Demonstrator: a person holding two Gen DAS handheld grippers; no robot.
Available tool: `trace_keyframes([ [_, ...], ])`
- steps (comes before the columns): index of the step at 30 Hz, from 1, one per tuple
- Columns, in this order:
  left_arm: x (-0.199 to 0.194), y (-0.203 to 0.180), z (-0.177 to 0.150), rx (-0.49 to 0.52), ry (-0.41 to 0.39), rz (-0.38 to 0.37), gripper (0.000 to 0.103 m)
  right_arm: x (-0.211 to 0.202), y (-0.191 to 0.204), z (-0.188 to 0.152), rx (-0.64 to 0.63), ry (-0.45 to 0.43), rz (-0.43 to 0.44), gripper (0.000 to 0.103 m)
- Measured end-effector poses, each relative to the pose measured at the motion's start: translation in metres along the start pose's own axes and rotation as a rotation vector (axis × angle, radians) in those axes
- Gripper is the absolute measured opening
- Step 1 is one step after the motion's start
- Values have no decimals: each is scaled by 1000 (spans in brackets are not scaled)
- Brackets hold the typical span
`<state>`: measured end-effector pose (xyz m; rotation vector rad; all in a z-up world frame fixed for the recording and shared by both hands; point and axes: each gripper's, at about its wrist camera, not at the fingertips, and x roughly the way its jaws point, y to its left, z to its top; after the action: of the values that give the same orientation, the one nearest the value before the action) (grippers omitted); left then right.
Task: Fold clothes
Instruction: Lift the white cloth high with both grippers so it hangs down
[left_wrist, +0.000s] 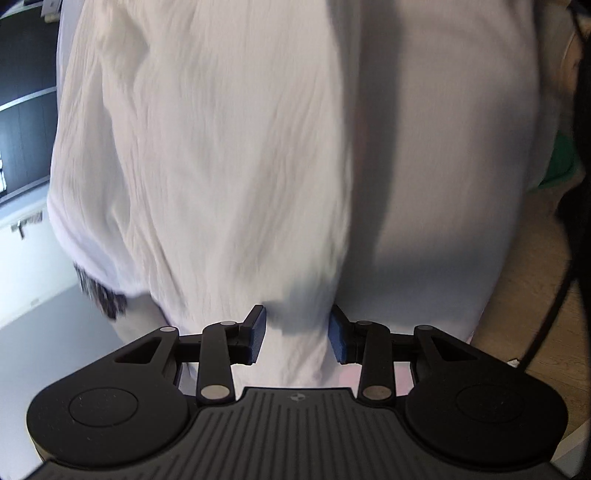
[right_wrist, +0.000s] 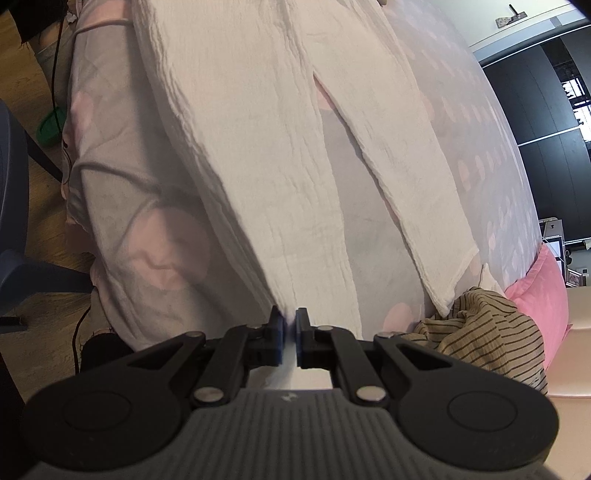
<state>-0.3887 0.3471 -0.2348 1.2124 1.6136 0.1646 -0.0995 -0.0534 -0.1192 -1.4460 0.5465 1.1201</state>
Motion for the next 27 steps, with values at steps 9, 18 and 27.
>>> trace_keyframes([
  [9, 23, 4, -10, -57, 16, 47, 12, 0, -1, -1, -3, 24, 10, 7],
  [18, -16, 17, -34, -57, -50, 28, 4, -9, -3, -12, -41, 59, 46, 6],
  [27, -68, 29, -68, -92, -111, 80, 3, -47, -13, -29, -22, 55, 96, 6],
])
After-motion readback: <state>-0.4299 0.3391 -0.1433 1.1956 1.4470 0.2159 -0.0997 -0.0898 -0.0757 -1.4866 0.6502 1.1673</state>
